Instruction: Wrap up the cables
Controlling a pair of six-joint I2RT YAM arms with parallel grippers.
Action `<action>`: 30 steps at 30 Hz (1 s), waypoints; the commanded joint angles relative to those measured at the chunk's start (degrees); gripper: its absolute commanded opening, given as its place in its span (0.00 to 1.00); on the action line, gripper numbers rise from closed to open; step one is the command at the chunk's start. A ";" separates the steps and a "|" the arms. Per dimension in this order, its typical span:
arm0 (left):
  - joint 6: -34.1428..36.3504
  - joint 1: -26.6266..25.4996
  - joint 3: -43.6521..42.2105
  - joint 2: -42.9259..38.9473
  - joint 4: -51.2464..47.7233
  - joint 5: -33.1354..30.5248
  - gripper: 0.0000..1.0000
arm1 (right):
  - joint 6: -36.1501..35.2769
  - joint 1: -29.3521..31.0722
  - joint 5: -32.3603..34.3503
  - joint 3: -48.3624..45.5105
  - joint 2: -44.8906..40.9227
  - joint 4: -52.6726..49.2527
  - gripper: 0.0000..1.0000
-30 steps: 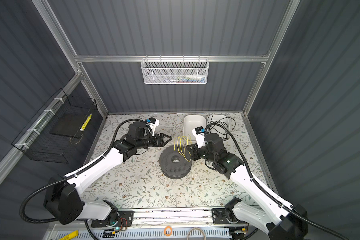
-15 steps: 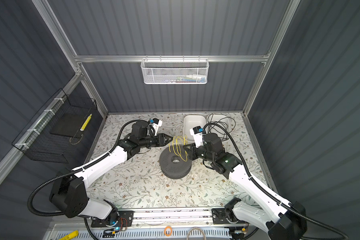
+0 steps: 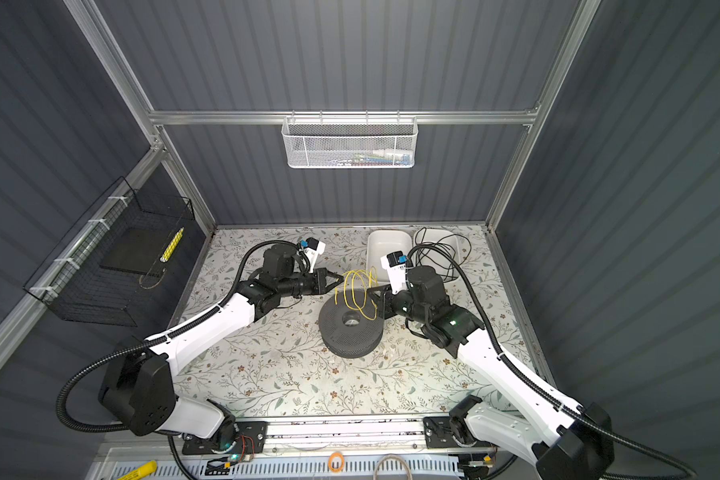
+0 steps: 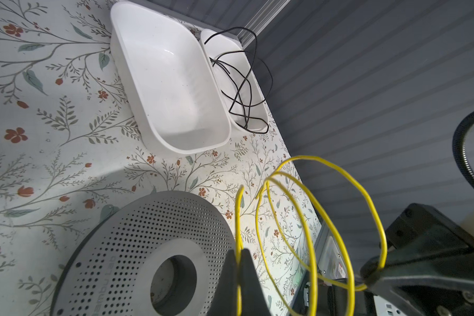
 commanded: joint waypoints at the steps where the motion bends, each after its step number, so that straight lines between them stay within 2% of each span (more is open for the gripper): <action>1: 3.16 -0.14 -1.13 -4.30 -2.83 -3.60 0.00 | 0.80 -4.00 3.37 -0.17 -0.66 -0.17 0.00; 9: 6.41 -0.17 -3.88 -13.24 -6.70 -17.03 0.00 | 8.65 -20.85 3.50 -5.34 -6.00 0.62 0.00; 13: 7.76 -0.18 -4.29 -16.13 -9.52 -21.92 0.00 | 10.21 -27.10 6.00 -5.61 -6.97 -1.66 0.00; 16: 8.28 -0.16 -5.08 -17.90 -10.06 -24.65 0.00 | 12.01 -30.63 4.49 -6.09 -6.56 -1.81 0.00; 17: 8.35 -0.17 -5.34 -18.18 -9.83 -24.54 0.00 | 12.29 -30.76 2.80 -6.25 -6.28 -1.22 0.00; 19: 8.36 -0.18 -5.36 -17.96 -8.99 -23.09 0.00 | 13.59 -30.68 -3.87 -7.06 -5.26 2.14 0.00; 20: 8.21 -0.18 -5.16 -17.52 -8.39 -22.17 0.00 | 14.40 -30.35 -9.87 -7.67 -4.51 4.62 0.02; 21: 8.10 -0.18 -4.89 -17.05 -7.86 -21.20 0.00 | 14.76 -29.77 -12.15 -7.85 -4.03 5.75 0.03; 27: 7.41 -0.19 -2.33 -14.56 -4.26 -16.55 0.00 | 13.45 -25.76 -14.19 -7.44 -4.74 5.63 0.08; 29: 7.00 -0.18 -1.77 -13.86 -2.79 -15.89 0.00 | 14.25 -25.67 -16.68 -7.16 -4.77 5.89 0.16; 30: 6.93 -0.21 -1.26 -13.37 -2.14 -15.75 0.00 | 14.32 -25.59 -17.75 -6.88 -4.84 5.67 0.17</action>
